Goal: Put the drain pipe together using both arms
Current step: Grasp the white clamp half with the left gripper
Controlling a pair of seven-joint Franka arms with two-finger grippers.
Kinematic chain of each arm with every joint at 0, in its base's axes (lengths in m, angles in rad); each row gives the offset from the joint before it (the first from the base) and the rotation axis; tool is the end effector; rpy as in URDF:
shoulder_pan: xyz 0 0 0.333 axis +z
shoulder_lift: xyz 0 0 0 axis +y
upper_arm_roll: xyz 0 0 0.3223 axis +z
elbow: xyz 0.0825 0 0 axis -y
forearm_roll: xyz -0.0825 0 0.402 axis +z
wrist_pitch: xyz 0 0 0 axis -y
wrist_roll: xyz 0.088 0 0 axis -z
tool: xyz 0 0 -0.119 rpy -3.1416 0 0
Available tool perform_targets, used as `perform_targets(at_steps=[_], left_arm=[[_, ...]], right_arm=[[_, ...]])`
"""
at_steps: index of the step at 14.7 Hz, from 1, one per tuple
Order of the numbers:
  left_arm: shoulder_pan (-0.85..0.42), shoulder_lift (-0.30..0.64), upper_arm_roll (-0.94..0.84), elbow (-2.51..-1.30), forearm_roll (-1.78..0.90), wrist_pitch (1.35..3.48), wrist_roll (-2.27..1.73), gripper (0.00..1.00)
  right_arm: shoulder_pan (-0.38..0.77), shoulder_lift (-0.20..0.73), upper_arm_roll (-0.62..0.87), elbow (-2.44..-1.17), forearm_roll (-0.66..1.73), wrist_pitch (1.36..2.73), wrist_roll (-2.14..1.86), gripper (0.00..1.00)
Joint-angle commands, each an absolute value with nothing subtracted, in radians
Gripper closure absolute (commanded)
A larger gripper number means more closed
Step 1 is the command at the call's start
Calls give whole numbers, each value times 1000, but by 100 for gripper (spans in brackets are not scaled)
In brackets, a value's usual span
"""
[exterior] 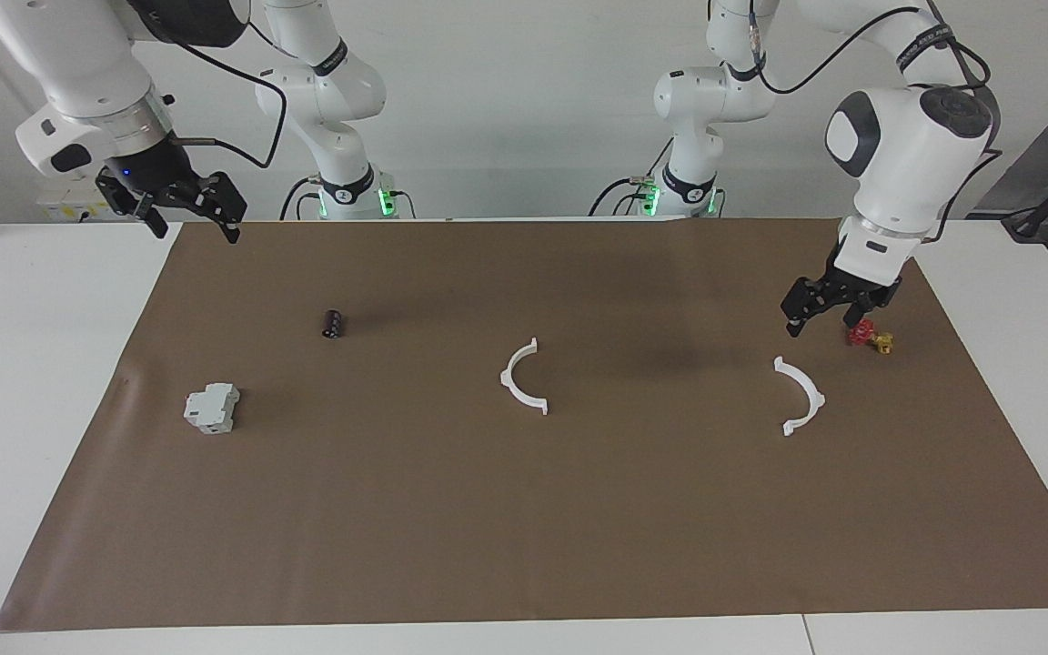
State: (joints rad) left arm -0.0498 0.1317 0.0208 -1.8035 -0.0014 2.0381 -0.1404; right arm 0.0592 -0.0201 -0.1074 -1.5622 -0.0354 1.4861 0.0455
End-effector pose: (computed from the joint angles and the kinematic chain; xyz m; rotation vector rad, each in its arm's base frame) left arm 0.6286 -0.0188 0.4662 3.1253 0.1746 0.1608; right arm 0.5558 -0.0319 0.6272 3.1037 -0.1485 -0.0873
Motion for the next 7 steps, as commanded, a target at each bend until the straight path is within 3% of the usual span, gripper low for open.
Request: perform_targets(at_steps=[1, 7], left_arm=[[-78, 166, 150, -1820, -12, 2101, -126, 0], [-144, 167, 216, -2032, -14, 2366, -145, 0]], right_arm=[[52, -28, -106, -1559, -20, 1471, 21, 0], [52, -28, -106, -1559, -20, 1471, 21, 0]])
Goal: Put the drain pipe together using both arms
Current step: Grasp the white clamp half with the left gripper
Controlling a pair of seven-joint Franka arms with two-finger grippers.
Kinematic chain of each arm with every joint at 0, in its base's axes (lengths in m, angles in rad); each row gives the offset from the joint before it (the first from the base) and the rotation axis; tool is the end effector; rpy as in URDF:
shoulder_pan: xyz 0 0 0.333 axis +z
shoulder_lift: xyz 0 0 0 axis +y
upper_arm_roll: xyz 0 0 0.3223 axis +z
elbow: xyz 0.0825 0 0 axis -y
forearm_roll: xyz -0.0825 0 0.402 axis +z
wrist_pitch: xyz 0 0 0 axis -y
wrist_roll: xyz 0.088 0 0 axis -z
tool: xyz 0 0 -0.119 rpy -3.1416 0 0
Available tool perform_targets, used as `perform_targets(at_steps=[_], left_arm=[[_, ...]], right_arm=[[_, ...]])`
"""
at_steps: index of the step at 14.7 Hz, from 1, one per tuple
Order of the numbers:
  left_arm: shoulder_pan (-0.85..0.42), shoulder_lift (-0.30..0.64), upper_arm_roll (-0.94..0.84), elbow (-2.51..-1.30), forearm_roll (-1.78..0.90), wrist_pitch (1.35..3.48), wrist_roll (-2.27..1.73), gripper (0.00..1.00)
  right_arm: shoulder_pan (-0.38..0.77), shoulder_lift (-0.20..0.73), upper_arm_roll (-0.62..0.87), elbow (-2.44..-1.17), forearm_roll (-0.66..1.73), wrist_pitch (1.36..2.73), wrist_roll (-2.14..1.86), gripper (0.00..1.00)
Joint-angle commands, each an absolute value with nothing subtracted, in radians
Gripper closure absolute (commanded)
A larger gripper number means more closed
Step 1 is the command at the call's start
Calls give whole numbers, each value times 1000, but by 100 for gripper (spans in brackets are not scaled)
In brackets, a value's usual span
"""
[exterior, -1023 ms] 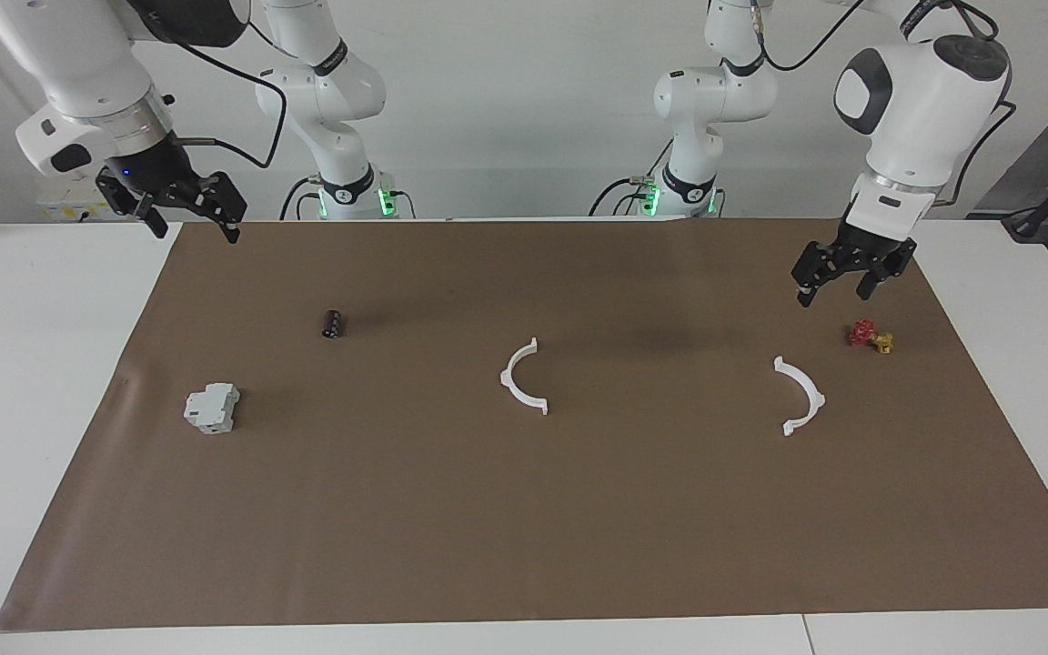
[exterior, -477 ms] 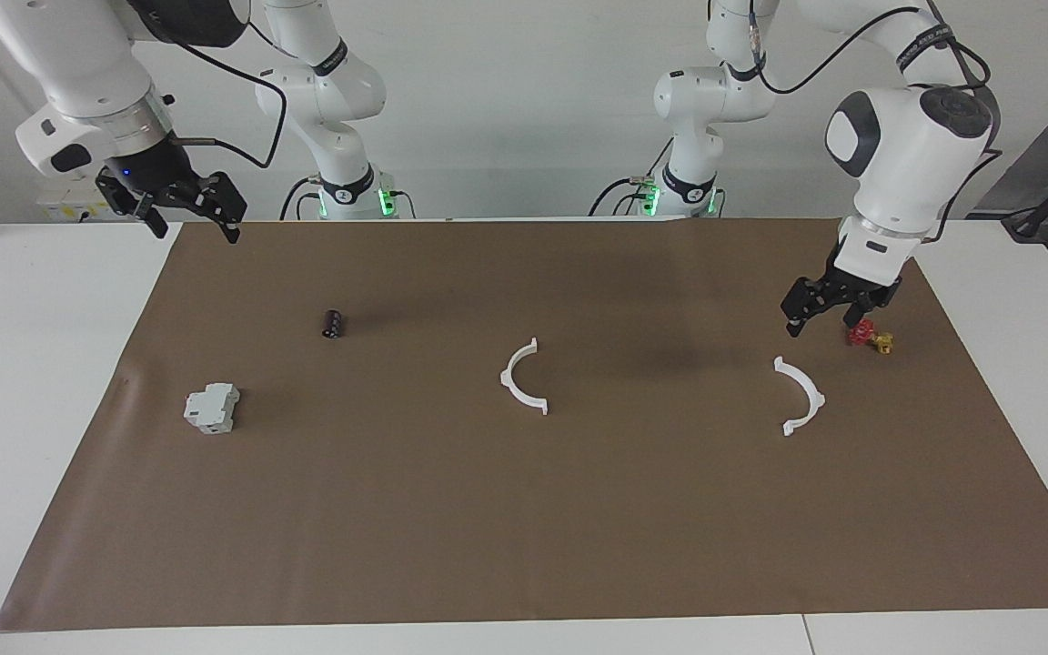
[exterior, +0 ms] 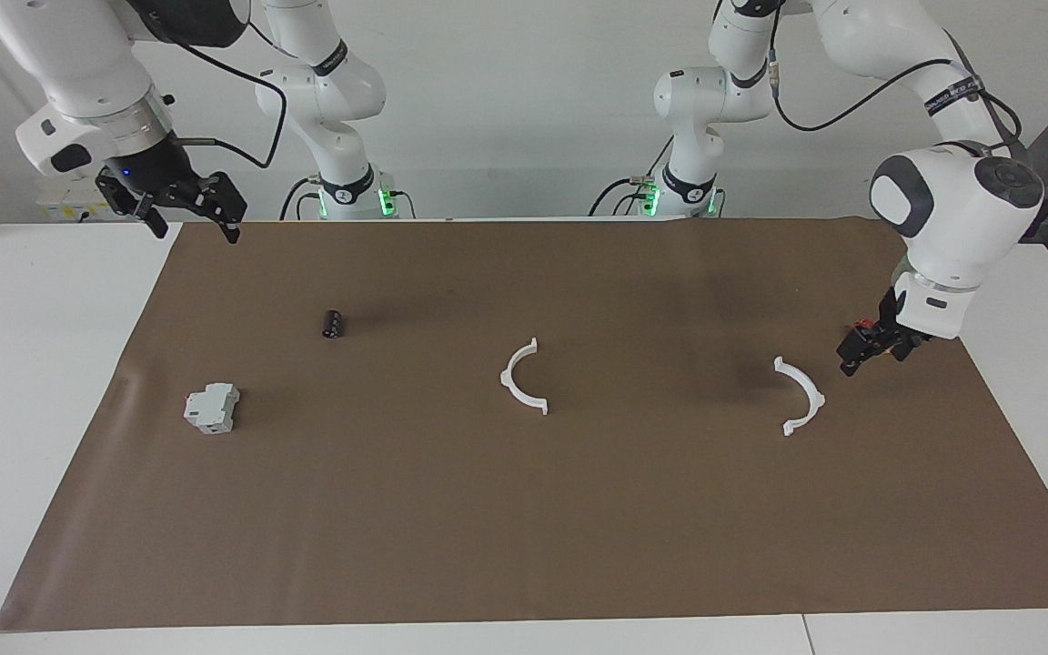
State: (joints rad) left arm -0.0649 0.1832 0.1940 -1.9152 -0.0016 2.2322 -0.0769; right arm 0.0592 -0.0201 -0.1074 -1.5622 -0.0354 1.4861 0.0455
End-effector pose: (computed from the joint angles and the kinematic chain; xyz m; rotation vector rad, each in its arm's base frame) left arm 0.6269 0.0769 0.3996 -3.0816 -0.3112 -0.2114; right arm 0.5558 -0.0319 0.6272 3.1037 -0.1485 -0.0873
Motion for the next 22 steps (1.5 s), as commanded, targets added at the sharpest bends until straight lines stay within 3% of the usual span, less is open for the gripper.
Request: perform_targets(at_steps=[1, 5, 22], left_arm=[[-181, 169, 216, -2074, -14, 2416, -228, 0], [-172, 178, 218, -2155, -14, 2497, -262, 0], [-160, 238, 224, -2157, -14, 2534, -278, 0]], right_arm=[[52, -28, -106, -1559, -20, 1471, 21, 0], [52, -28, -106, -1559, -20, 1470, 21, 0], [54, -29, -106, -1559, -20, 1471, 21, 0]])
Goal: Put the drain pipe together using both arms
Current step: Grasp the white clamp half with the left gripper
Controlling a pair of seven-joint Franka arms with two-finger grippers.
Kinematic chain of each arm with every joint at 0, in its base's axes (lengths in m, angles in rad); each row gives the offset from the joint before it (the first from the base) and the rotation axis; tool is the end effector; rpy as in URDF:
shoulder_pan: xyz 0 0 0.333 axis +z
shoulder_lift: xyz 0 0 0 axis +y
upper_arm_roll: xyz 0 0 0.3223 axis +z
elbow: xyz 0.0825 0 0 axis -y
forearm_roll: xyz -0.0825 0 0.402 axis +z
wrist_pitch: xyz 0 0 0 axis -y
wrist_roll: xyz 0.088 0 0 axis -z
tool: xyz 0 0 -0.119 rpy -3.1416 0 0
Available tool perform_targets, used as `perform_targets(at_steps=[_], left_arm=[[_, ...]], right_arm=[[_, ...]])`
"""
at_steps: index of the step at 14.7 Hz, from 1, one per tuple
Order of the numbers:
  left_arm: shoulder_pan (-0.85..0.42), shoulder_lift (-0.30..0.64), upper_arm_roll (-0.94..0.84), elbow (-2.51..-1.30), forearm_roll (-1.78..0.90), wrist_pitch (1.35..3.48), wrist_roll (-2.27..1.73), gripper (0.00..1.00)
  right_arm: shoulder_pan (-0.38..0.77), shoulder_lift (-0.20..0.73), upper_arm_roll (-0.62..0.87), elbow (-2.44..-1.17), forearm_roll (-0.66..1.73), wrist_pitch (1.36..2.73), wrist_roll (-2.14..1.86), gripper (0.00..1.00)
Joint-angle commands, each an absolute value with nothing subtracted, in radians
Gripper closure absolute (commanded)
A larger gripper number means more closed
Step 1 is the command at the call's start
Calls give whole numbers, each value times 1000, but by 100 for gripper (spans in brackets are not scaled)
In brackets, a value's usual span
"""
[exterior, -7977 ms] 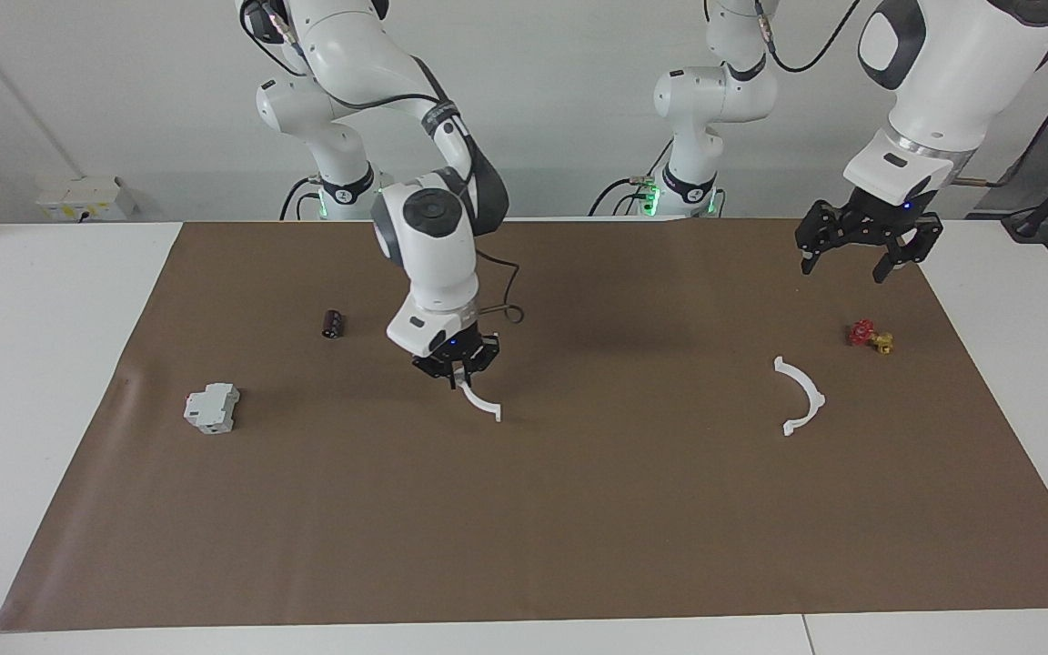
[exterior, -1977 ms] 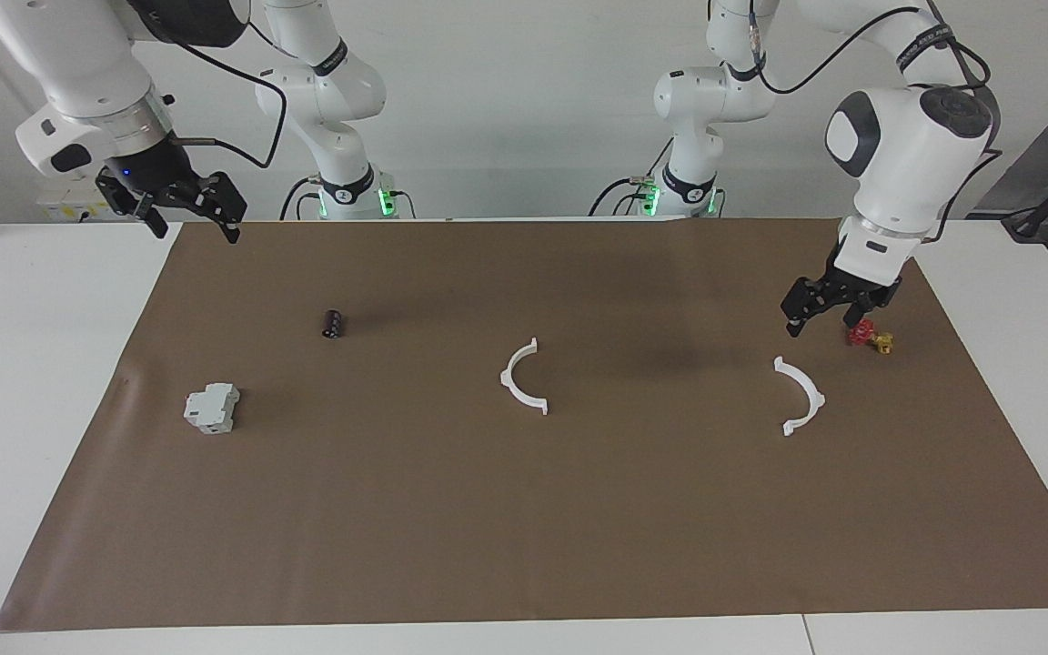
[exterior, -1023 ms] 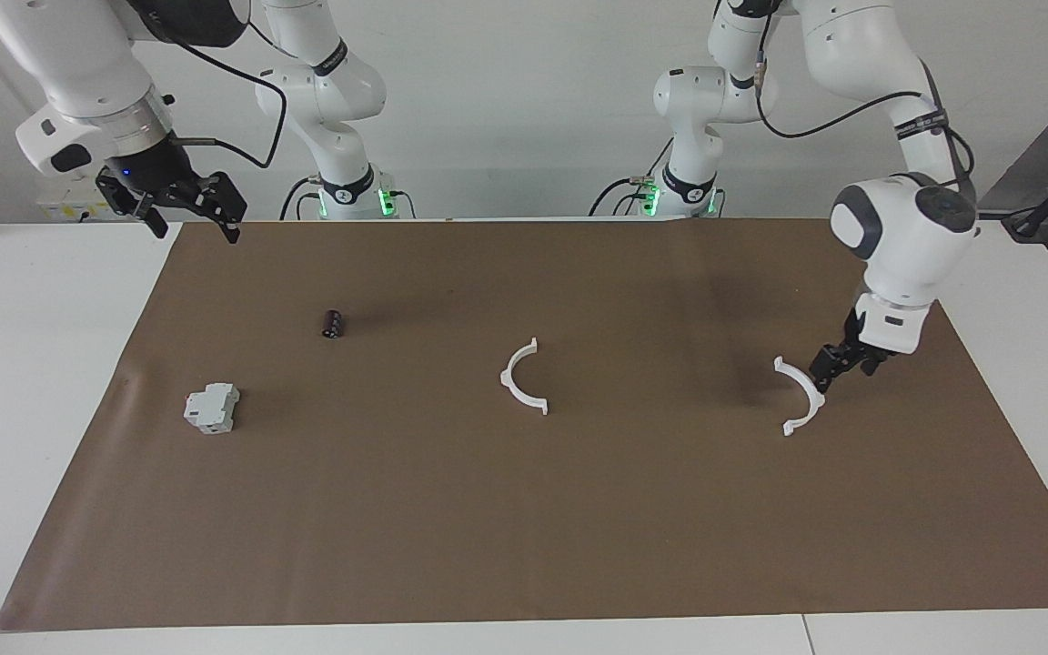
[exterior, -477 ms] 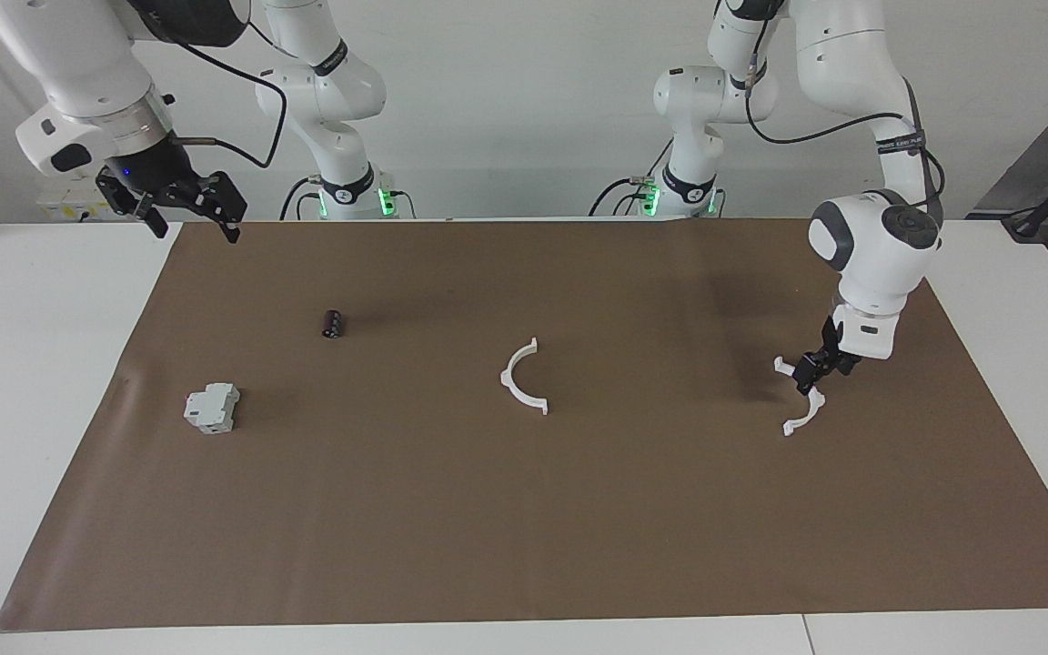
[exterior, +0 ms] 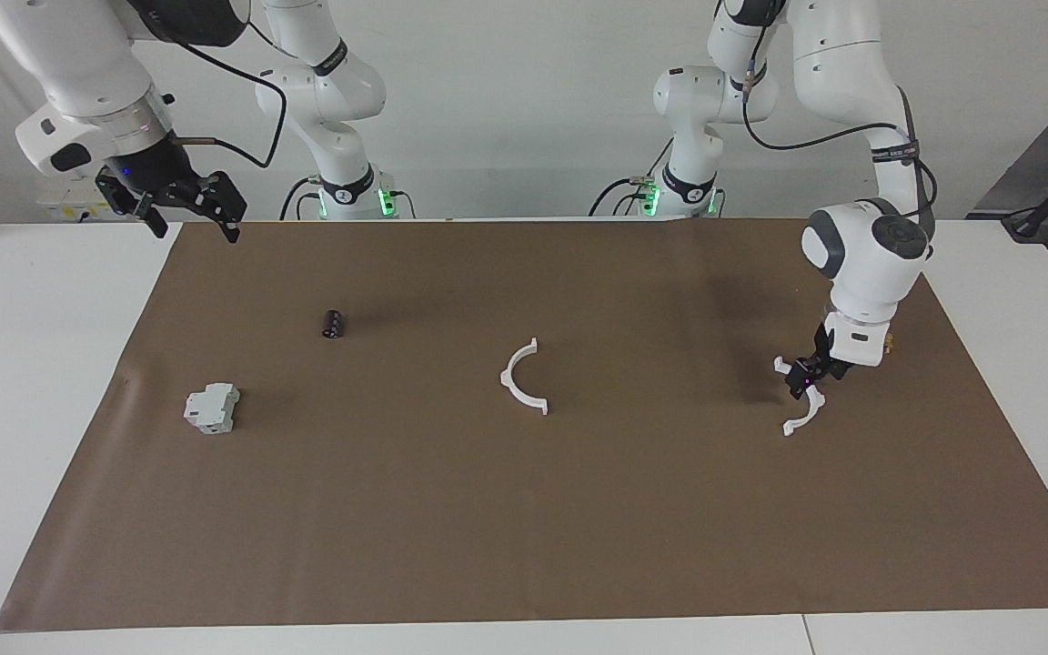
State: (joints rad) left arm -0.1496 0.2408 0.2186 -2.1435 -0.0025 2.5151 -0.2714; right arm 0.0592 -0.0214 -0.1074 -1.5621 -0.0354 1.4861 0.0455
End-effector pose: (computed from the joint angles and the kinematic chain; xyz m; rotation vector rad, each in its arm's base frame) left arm 0.5948 0.0398 0.2877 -3.0556 -0.5130 -0.2185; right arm 0.5554 -0.0319 0.6279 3.1039 -0.1485 -0.0851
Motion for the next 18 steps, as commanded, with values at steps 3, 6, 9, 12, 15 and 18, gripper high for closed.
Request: perform_targets(at_steps=[3, 6, 9, 12, 15, 18], left_arm=[[-160, 239, 224, -2158, -14, 2536, -278, 2], [-160, 238, 224, -2167, -14, 2537, -276, 3], [-160, 238, 224, -2169, -14, 2536, -272, 3], [-167, 236, 224, -2177, -14, 2539, -275, 34], [-176, 235, 222, -2177, -14, 2536, -275, 83], [-176, 235, 221, -2177, -14, 2530, -273, 100]], right_arm=[[52, -31, -106, -1559, -20, 1471, 21, 0], [52, -31, -106, -1559, -20, 1471, 21, 0], [52, -31, -106, -1559, -20, 1471, 21, 0], [52, -31, -106, -1559, -20, 1471, 21, 0], [54, -31, -106, -1559, -20, 1471, 21, 0], [52, -31, -106, -1559, -20, 1471, 21, 0]])
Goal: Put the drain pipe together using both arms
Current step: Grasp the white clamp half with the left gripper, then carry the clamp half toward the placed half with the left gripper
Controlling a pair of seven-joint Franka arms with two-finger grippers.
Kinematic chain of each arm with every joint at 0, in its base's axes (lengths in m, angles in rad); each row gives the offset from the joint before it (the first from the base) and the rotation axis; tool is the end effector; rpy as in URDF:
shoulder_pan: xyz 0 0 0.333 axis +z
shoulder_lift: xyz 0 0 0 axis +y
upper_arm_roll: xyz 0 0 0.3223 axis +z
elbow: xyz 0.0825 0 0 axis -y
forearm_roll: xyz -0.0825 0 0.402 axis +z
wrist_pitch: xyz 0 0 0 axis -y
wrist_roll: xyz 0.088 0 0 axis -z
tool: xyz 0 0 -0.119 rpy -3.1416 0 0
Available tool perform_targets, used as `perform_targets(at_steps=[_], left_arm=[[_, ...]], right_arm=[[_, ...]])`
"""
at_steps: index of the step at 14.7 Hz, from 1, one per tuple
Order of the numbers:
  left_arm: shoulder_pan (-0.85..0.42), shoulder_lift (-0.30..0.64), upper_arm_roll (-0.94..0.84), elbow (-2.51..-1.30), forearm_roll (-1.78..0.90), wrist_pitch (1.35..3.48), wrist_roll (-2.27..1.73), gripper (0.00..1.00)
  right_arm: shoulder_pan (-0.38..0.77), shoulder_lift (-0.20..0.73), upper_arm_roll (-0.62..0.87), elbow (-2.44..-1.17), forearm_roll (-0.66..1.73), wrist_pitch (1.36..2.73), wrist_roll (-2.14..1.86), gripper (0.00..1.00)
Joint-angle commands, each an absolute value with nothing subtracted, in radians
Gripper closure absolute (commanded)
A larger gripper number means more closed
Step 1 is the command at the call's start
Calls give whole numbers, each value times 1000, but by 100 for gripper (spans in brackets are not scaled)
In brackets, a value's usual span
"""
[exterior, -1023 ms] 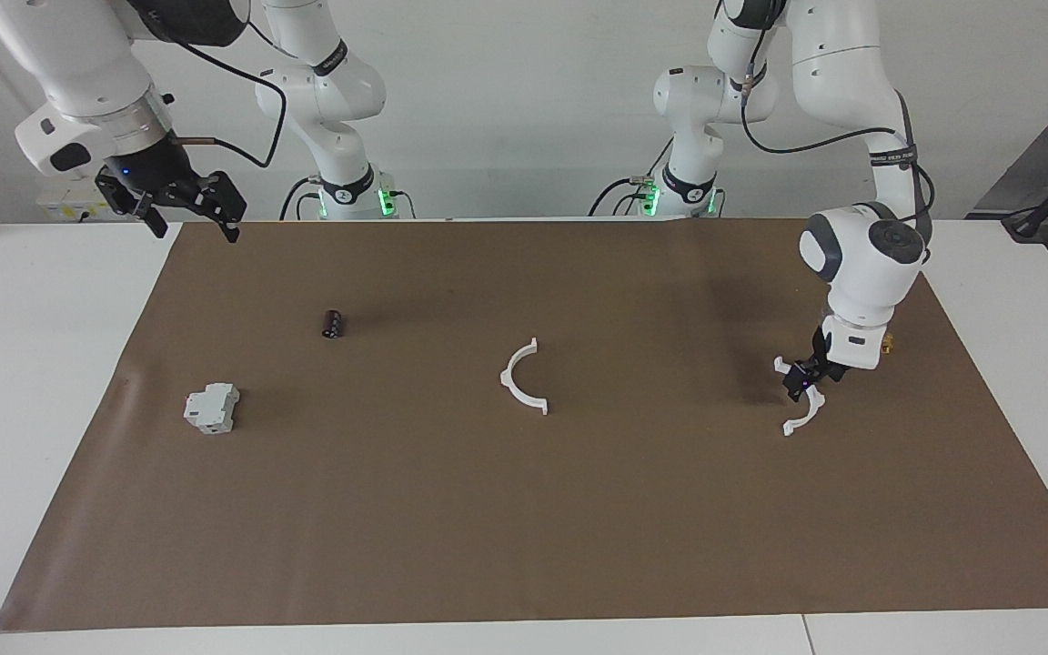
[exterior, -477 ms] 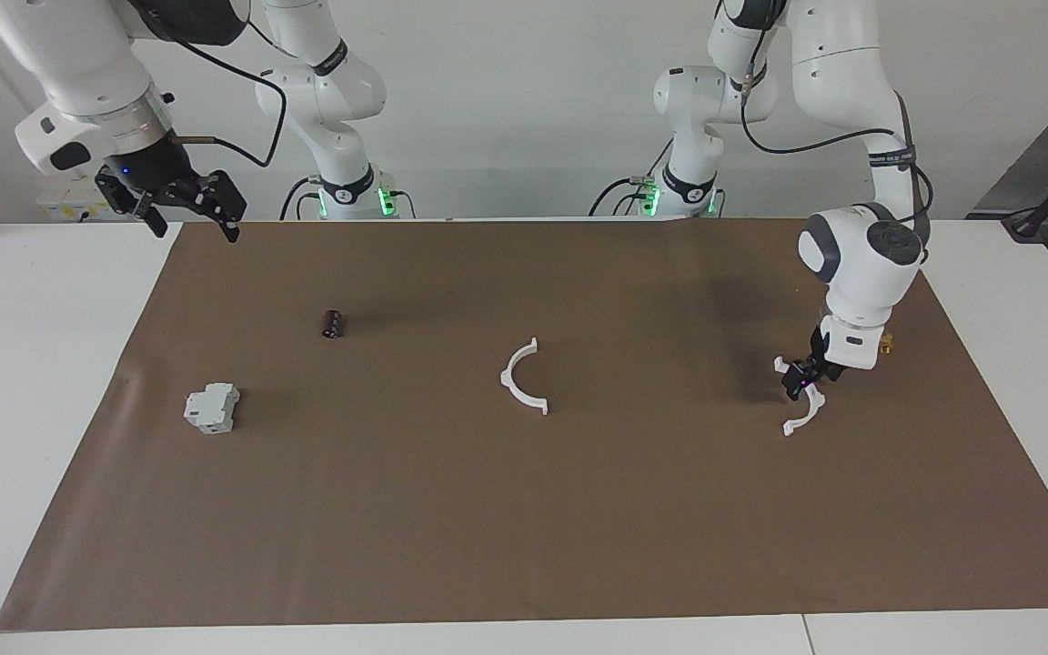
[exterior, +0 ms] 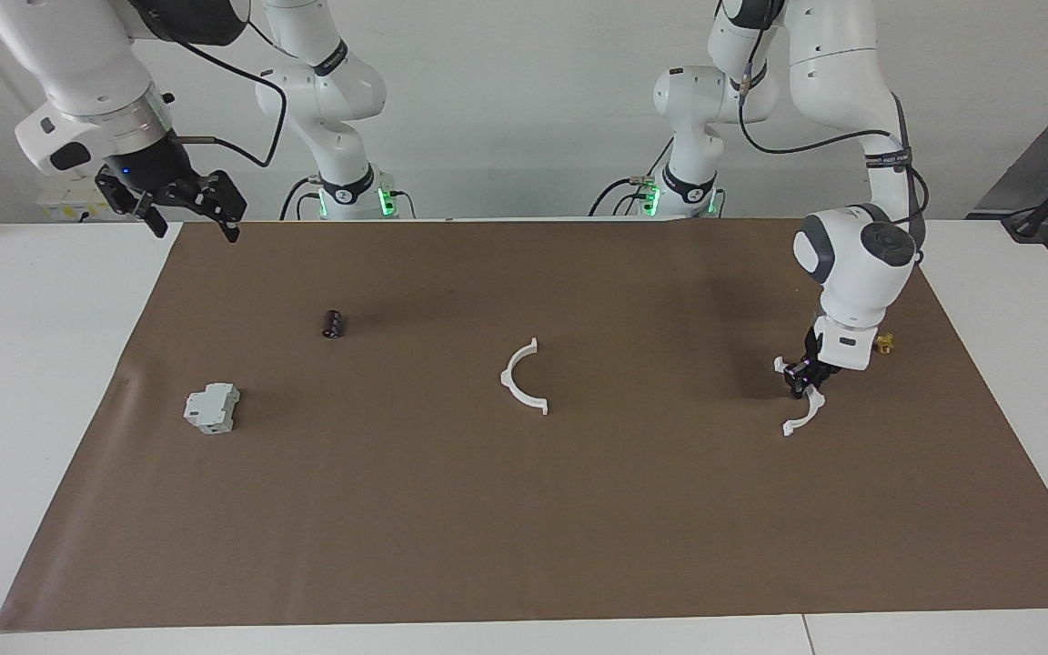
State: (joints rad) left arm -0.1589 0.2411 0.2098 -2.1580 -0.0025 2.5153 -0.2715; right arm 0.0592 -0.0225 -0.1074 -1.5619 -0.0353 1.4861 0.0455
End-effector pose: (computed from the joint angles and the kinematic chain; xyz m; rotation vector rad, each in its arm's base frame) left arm 0.5904 0.0292 0.2810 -3.0629 -0.4871 -0.1956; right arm 0.5551 -0.0319 0.6286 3.1042 -0.1486 -0.0831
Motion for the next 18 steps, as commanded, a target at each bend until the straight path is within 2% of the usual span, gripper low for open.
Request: perform_targets(at_steps=[1, 6, 13, 18], left_arm=[[-179, 235, 218, -2177, -14, 2528, -273, 100], [-262, 226, 207, -2137, -25, 2462, -375, 100], [-532, 198, 210, -2040, -25, 2390, -887, 100], [-692, 192, 212, -2054, -25, 2408, -1138, 100]], right_arm=[[52, -31, -106, -1559, -20, 1471, 21, 0], [52, -31, -106, -1559, -20, 1471, 21, 0], [52, -31, -106, -1559, -21, 1471, 21, 0], [54, -31, -106, -1559, -20, 1471, 21, 0]])
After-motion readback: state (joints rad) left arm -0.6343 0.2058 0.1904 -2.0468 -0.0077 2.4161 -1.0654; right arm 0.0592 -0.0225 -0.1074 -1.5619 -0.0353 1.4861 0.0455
